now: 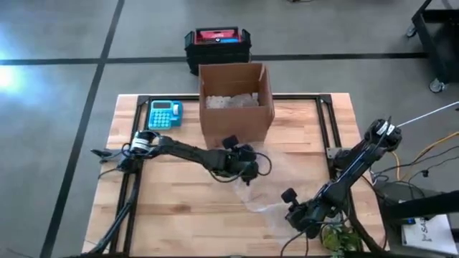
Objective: Wrap mug
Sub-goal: Wrap the purple mug with bubble wrap
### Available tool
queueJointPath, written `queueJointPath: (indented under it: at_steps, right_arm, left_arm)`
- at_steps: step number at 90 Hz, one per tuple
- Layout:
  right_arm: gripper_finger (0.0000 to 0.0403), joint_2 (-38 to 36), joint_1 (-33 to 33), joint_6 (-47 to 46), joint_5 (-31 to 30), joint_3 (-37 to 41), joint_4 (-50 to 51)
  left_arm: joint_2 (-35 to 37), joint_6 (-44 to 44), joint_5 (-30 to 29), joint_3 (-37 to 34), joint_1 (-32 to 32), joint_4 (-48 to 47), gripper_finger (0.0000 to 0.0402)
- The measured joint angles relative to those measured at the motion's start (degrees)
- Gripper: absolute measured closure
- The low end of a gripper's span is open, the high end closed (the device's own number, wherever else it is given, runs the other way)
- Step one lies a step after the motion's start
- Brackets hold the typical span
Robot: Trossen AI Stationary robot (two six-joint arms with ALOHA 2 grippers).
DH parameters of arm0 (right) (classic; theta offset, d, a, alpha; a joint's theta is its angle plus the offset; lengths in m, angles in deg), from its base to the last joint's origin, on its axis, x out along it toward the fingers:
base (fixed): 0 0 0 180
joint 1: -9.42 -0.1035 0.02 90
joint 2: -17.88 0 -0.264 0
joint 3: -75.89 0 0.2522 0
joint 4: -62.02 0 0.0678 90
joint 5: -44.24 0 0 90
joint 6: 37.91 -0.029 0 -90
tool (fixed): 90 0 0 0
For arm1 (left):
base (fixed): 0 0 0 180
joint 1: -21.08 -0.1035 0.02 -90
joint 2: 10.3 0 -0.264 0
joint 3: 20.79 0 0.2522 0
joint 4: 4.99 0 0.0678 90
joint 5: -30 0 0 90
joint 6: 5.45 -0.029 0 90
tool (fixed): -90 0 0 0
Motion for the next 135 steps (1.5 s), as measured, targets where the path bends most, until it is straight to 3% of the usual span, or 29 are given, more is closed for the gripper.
queueJointPath:
  at_steps: [35,60,106,120,135]
  right_arm:
    - [0.0401,0.0,0.0,0.2,-2.1,0.0,0.0]
    - [0.0401,0.0,0.0,-0.7,-0.9,0.0,2.6]
    - [0.0401,0.0,0.0,6.4,-0.9,0.0,22.5]
    - [0.0401,-0.3,0.0,9.9,-0.9,-0.4,23.7]
    - [0.0401,-1.6,0.1,14.8,-1.9,-3.2,23.8]
  left_arm:
    - [1.5,12.8,5.0,-11.0,3.5,2.4,0.0371]
    - [3.3,26.8,6.9,-10.2,11.9,-8.3,0.0371]
    - [6.7,56.3,15.4,-9.7,26.6,-24.3,0.0371]
    - [9.5,59.0,17.8,-8.8,29.1,-26.0,0.0371]
    - [13.7,51.1,9.3,0.6,28.1,-25.4,0.0371]
